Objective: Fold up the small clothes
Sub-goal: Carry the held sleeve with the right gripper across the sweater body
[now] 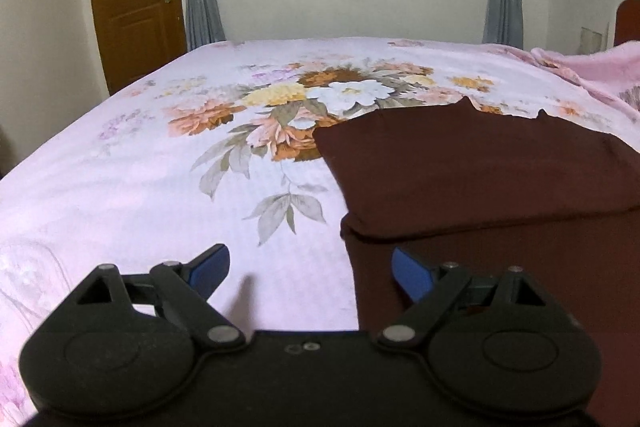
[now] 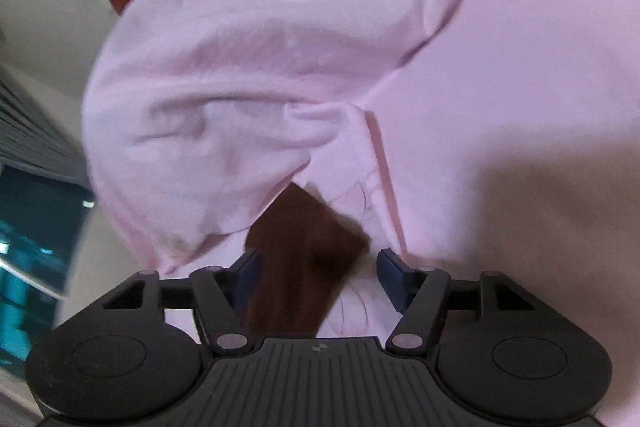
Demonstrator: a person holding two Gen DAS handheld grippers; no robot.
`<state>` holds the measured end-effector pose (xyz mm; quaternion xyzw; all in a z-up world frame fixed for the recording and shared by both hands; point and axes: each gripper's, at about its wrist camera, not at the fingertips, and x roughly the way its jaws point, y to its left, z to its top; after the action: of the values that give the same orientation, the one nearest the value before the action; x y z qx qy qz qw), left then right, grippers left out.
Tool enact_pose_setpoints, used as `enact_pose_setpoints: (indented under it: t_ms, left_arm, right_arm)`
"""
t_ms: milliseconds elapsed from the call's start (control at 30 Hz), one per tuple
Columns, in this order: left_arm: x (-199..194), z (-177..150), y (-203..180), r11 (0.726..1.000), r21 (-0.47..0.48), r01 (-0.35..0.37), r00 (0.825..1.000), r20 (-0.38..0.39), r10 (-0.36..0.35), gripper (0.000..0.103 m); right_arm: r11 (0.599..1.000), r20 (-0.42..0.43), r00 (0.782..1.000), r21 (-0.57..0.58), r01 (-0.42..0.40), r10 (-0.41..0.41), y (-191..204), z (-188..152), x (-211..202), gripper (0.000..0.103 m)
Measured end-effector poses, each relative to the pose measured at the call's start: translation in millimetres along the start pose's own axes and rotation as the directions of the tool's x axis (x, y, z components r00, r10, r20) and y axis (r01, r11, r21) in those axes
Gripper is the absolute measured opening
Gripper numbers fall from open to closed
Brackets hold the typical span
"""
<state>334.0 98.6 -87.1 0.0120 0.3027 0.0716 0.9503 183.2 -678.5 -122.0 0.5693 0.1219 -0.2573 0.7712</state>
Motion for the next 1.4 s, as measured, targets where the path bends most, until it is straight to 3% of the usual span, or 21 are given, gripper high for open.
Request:
enact_pose_setpoints:
  t_ms: [100,233,300,333,367,600,733,867,1133,1400]
  left_arm:
    - [-3,1,-9,1.000,0.000,0.023,1.000,0.009,-0.023,0.088]
    - [-5,17,-35,0.997,0.029,0.075,0.997,0.031,-0.076,0.089]
    - [0,24,-52,0.991,0.043,0.128,0.991,0.025,-0.129,0.089]
    - [2,24,-59,0.990,0.040,0.135,0.990,0.021,-0.136,0.089]
    - [5,24,-66,0.988,0.031,0.148,0.989,0.007,-0.148,0.089]
    - [14,26,-96,0.983,0.088,0.164,0.986,-0.033,-0.162,0.089]
    - [16,30,-93,0.981,0.035,0.193,0.981,-0.020,-0.192,0.089]
    - [12,22,-85,0.981,0.082,0.175,0.984,-0.030,-0.173,0.089]
    - [1,13,-25,0.992,0.049,0.113,0.993,-0.042,-0.111,0.089]
    - [9,7,21,0.998,-0.009,0.069,0.996,-0.061,-0.070,0.090]
  right_arm:
    - [0.997,-0.016,1.000,-0.075,-0.024,0.022,-2,-7,3,0.063]
    - [0.994,-0.007,0.997,-0.068,-0.081,0.081,0,-3,22,0.063]
    - [0.994,-0.008,0.998,-0.089,-0.058,0.058,3,0,32,0.048]
    - [0.994,-0.023,0.999,-0.101,-0.040,0.038,5,0,37,0.011]
    - [0.993,-0.045,0.999,-0.113,-0.011,0.006,7,1,43,0.004]
    - [0.938,-0.031,1.000,-0.346,-0.013,0.002,54,-10,43,0.004]
    - [0.900,-0.049,0.998,-0.431,-0.058,0.041,91,-29,49,0.004]
    - [0.863,-0.102,0.992,-0.493,-0.110,0.068,129,-55,63,0.004]
    - [0.780,-0.240,0.965,-0.583,-0.227,0.101,196,-137,94,0.004]
    - [0.721,-0.385,0.914,-0.598,-0.352,0.127,242,-237,106,0.004]
